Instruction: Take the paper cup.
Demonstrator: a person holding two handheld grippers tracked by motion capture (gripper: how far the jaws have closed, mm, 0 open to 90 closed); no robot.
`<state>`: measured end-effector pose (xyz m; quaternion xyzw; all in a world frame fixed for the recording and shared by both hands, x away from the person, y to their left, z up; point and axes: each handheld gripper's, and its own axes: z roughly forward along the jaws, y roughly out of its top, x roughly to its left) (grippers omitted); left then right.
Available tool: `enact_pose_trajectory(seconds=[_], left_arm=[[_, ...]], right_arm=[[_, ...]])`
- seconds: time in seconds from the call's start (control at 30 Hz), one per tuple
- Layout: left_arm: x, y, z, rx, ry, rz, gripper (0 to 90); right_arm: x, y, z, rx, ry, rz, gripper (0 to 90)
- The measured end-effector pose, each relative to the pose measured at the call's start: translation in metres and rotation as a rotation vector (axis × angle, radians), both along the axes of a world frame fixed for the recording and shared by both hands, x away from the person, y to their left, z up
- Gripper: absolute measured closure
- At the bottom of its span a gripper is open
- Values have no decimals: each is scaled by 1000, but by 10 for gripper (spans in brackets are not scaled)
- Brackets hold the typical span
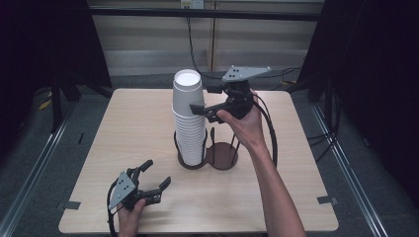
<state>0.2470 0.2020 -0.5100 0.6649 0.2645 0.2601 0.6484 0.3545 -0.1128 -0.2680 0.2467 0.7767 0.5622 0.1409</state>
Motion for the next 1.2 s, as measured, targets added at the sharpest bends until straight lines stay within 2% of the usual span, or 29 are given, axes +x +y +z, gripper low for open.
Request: enact_pose_trajectory(seconds=[0.2, 0.27, 0.37, 0.47, 0.6, 1.2], left_arm=[[0, 0, 0, -1, 0, -2, 156], [0, 0, 0, -1, 0, -3, 156], [0, 0, 0, -1, -1, -3, 156], [0, 0, 0, -1, -1, -3, 156], [0, 0, 0, -2, 1, -5, 156], [0, 0, 0, -1, 0, -5, 156]], right_arm=[[9, 11, 12, -43, 12, 19, 133], [13, 13, 14, -58, 29, 24, 133], [20, 20, 18, -100, 42, 37, 133], [23, 23, 21, -110, 45, 38, 133], [26, 32, 27, -153, 46, 55, 131], [34, 40, 35, -205, 61, 62, 194]])
